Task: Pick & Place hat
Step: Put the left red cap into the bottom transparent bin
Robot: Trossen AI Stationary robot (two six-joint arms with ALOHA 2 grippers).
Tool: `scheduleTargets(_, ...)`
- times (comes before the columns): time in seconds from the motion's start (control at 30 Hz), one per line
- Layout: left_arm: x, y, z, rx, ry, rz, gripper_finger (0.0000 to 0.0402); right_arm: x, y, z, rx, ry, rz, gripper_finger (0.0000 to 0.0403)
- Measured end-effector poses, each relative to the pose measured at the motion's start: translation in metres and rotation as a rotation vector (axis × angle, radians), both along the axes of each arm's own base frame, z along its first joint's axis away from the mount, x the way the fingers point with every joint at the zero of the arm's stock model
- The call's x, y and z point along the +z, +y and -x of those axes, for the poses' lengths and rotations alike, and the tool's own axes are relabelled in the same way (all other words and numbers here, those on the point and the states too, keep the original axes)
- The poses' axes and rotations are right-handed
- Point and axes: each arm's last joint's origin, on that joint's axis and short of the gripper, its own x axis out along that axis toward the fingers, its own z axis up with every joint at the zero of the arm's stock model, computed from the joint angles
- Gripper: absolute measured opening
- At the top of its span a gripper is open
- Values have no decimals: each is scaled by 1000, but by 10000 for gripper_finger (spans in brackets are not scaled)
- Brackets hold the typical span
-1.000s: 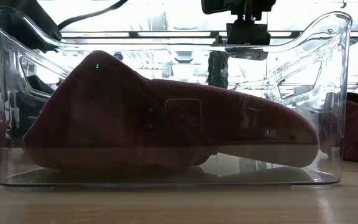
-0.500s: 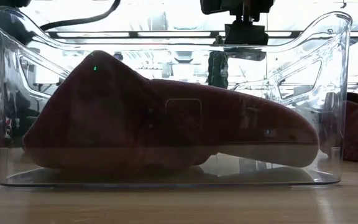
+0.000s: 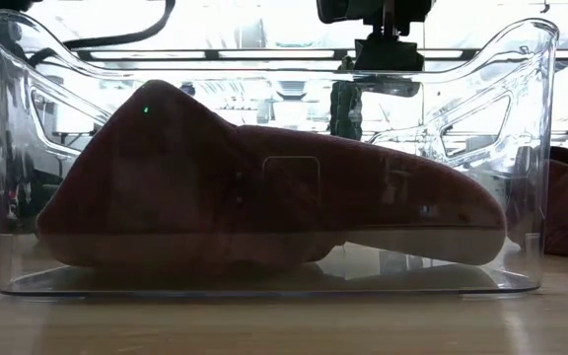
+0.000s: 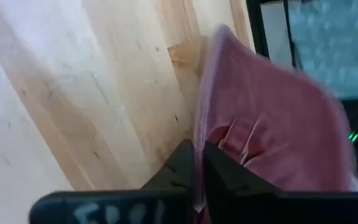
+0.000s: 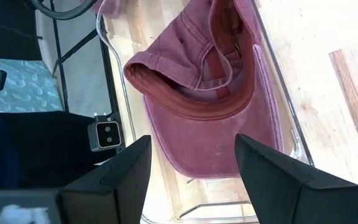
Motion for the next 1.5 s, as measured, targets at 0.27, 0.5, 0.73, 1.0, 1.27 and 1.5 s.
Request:
scheduleTargets(0.27, 17, 4, 7, 81, 100, 7, 7, 0, 0, 0, -1, -4, -1, 224)
scheduleTargets(0.5, 51, 13, 19, 136, 75, 6, 7, 1, -1, -1, -6, -12, 2, 224)
scheduleTargets(0.73, 91, 27, 34, 233, 36, -53, 7, 4, -1, -6, -25, -78, 11, 224)
scheduleTargets(1.0, 130, 47, 47, 413, -25, -142, 7, 22, -3, -19, -47, -276, -1, 224)
scheduleTargets(1.27, 170, 58, 53, 561, -195, -200, 7, 45, -12, -32, -105, -505, -26, 224)
scheduleTargets(1.5, 200, 64, 49, 749, -401, -259, 7, 48, -17, -34, -143, -530, -35, 224)
